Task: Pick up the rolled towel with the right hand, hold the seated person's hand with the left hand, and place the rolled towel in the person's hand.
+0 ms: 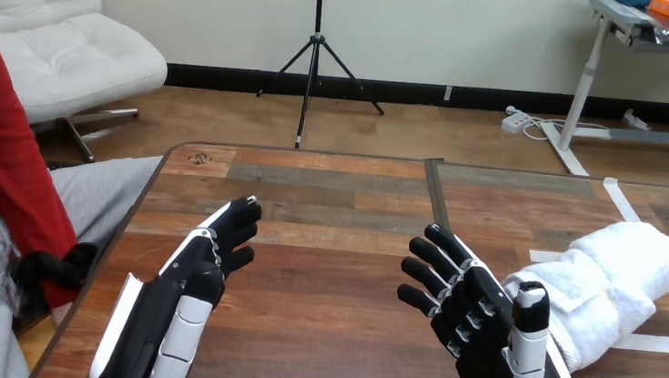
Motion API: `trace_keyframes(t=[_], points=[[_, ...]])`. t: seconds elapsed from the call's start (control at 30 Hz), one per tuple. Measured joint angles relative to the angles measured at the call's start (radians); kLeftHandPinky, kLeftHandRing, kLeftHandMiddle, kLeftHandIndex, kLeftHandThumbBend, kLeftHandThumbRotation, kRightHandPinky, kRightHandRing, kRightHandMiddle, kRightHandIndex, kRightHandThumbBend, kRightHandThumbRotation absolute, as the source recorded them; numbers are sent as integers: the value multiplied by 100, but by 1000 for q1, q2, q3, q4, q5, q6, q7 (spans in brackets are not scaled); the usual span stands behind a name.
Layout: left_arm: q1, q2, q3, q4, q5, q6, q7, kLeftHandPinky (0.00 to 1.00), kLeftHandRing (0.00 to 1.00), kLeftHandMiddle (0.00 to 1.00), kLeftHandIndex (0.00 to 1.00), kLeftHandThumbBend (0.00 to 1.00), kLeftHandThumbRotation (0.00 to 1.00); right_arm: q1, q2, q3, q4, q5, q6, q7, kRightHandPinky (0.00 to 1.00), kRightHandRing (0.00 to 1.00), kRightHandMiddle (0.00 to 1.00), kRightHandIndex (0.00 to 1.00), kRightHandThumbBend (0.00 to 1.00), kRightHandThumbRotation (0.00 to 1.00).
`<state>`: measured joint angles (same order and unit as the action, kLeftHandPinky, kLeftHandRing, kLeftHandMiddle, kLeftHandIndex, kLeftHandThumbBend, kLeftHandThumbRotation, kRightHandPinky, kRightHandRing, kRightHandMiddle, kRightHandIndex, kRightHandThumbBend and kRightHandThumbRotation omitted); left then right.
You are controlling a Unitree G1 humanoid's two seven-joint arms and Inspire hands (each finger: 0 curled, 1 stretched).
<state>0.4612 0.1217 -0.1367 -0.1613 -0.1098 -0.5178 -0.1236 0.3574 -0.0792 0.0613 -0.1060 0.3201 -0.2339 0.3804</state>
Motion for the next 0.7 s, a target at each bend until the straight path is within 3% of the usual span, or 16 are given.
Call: trace_keyframes(t=[0.7], points=[[-1, 0, 1, -1, 2, 1, 1, 87, 91, 89, 86, 75, 99, 0, -1, 0, 0, -1, 0, 0, 85, 89, 90, 90, 100, 99]])
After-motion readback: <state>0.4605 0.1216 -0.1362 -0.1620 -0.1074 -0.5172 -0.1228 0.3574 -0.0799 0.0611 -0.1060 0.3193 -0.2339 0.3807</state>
